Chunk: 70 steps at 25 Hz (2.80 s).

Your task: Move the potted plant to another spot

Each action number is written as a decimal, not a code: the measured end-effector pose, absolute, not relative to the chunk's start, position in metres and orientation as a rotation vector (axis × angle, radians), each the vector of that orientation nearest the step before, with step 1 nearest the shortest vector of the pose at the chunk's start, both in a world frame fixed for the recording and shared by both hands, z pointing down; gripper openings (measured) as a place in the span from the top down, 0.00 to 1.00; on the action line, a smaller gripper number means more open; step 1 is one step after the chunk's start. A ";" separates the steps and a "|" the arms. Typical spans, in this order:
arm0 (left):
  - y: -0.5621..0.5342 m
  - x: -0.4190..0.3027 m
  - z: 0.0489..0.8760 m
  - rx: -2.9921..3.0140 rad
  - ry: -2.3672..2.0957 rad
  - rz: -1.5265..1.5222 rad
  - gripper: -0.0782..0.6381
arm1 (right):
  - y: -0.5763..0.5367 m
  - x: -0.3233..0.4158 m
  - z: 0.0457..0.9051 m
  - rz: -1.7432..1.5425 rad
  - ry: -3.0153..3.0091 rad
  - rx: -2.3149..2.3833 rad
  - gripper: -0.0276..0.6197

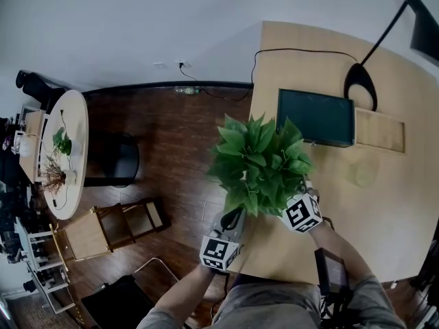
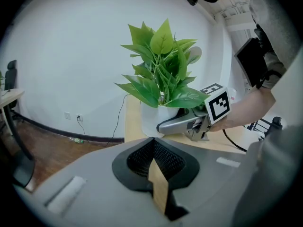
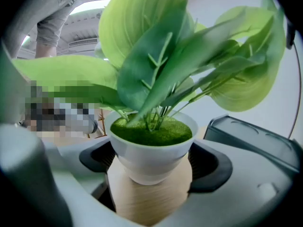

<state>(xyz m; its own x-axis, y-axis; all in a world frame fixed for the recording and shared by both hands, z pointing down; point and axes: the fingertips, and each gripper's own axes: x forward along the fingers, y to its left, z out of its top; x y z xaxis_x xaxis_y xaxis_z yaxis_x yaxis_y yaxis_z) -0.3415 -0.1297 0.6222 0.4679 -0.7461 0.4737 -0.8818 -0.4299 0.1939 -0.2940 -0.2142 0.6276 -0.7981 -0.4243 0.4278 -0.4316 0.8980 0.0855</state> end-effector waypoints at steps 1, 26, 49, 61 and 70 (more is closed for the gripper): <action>-0.128 -0.340 0.622 2.309 -1.360 0.446 0.89 | -0.213 -0.292 0.626 0.022 -2.626 0.628 0.20; -0.171 -0.333 0.597 2.386 -1.397 0.432 0.89 | -0.212 -0.281 0.613 0.136 -2.764 0.662 0.22; -0.201 -0.318 0.583 2.491 -1.280 0.264 0.86 | -0.215 -0.268 0.613 0.188 -2.790 0.677 0.24; -0.199 -0.289 0.595 2.800 -0.807 0.500 0.54 | -0.208 -0.248 0.624 0.197 -2.777 0.579 0.25; -0.191 -0.265 0.593 2.874 -0.637 0.565 0.54 | -0.212 -0.240 0.623 0.191 -2.750 0.551 0.25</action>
